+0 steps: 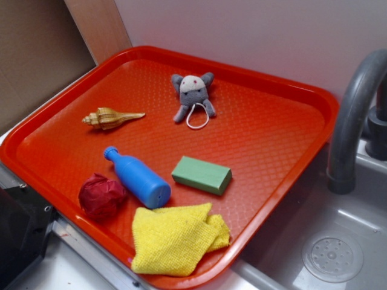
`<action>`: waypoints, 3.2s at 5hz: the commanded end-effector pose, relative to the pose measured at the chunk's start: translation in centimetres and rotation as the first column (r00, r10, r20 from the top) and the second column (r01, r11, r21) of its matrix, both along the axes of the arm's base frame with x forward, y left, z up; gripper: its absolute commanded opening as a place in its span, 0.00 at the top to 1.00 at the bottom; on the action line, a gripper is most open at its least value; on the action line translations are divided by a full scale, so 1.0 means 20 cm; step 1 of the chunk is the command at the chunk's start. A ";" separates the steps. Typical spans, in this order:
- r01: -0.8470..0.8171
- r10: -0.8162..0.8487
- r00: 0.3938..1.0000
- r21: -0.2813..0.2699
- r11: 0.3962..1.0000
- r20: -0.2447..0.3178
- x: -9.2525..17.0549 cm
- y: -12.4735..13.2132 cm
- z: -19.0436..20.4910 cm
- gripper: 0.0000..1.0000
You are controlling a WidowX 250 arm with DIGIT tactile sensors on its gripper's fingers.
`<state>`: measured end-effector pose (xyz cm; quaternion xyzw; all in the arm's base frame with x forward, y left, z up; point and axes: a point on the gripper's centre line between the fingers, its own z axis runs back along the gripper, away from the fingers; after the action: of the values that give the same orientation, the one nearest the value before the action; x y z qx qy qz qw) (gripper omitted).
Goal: Grab the blue bottle.
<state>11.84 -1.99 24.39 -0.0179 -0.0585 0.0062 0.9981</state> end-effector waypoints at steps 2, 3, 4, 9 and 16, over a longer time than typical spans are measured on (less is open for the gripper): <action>0.237 -0.247 0.967 0.123 0.964 0.070 0.10 -0.06 -0.05 0.00; 0.469 -0.482 0.875 0.173 0.866 0.039 0.15 -0.11 -0.09 0.00; 0.676 -0.684 0.729 0.178 0.716 -0.015 0.20 -0.20 -0.14 0.00; 0.993 -0.951 -0.094 -0.101 -0.066 -0.294 0.18 -0.54 -0.90 0.00; 0.664 -0.689 0.724 0.253 0.704 0.017 0.39 -0.36 -0.55 1.00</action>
<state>20.33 -8.78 13.12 0.0765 -0.0801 -0.3737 0.9209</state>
